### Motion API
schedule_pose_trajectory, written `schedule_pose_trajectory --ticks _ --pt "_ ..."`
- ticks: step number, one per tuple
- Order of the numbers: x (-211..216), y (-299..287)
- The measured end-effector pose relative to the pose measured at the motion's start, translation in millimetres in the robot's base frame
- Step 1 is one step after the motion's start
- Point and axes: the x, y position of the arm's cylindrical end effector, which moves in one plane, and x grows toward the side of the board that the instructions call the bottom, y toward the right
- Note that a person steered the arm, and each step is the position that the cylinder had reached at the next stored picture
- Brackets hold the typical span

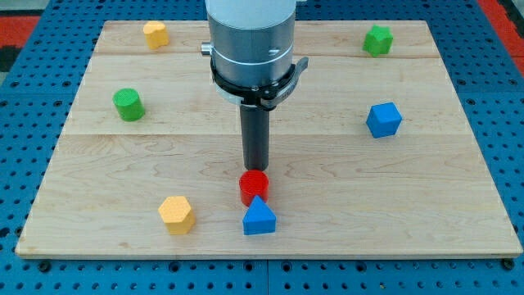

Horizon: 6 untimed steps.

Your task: Separate the red circle from the blue triangle

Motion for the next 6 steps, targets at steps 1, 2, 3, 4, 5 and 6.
schedule_pose_trajectory --ticks 1,2,3,4,5,6 --pt "6 0" --pt "10 25" --pt "7 36" --pt "47 59" --pt "64 16" --pt "40 -6"
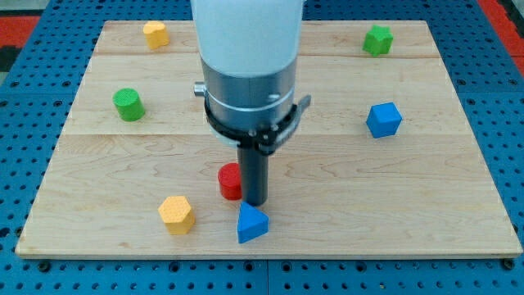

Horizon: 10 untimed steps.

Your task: Separate the red circle from the blue triangle

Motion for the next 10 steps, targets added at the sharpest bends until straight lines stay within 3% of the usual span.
schedule_pose_trajectory --ticks 5,6,8,10 --pt "-78 -84" --pt "-42 -113" --pt "-23 -201" --pt "-32 -183"
